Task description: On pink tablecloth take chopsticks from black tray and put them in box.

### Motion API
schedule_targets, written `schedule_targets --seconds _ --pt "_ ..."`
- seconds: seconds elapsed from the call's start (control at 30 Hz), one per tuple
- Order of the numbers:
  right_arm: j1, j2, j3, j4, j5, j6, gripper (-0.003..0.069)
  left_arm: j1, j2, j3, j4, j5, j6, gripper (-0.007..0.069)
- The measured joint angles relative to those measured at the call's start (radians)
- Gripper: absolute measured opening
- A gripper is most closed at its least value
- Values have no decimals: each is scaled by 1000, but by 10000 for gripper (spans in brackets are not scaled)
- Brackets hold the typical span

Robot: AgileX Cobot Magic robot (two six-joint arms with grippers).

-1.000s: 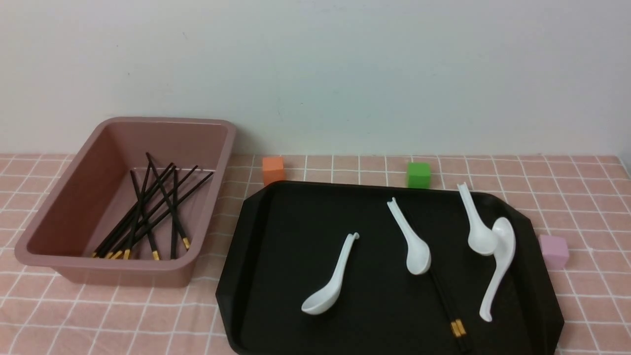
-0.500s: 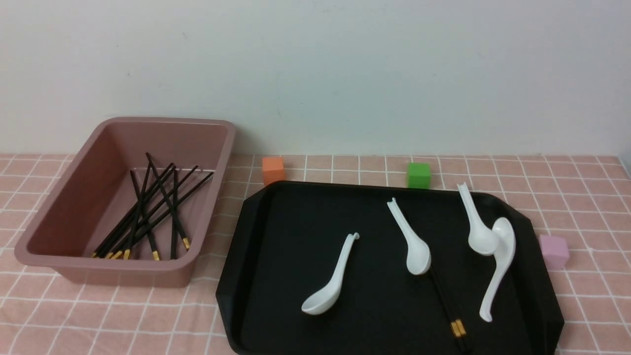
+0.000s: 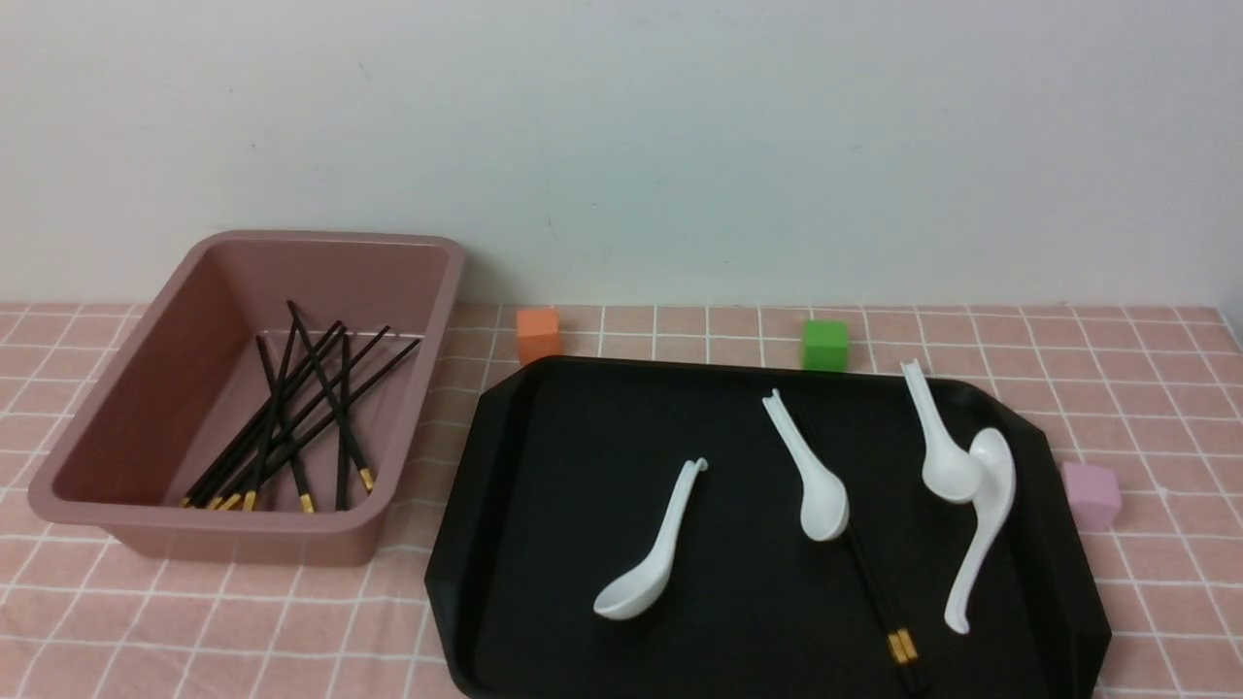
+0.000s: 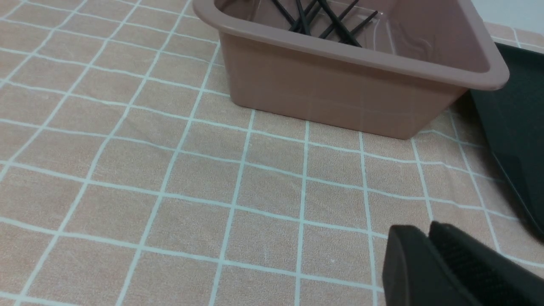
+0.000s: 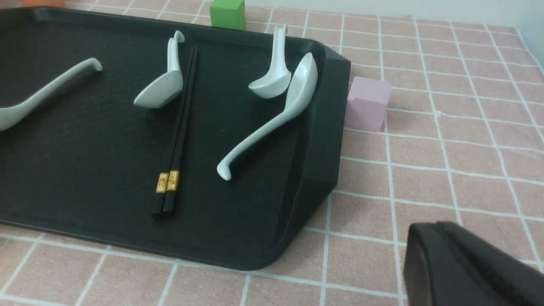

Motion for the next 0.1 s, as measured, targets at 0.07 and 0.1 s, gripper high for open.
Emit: schedule_targets --seconds 0.07,0.1 --pt "0 0 0 0 0 0 11 0 0 0 0 0 0 75" --pt "0 0 0 0 0 0 11 0 0 0 0 0 0 75"
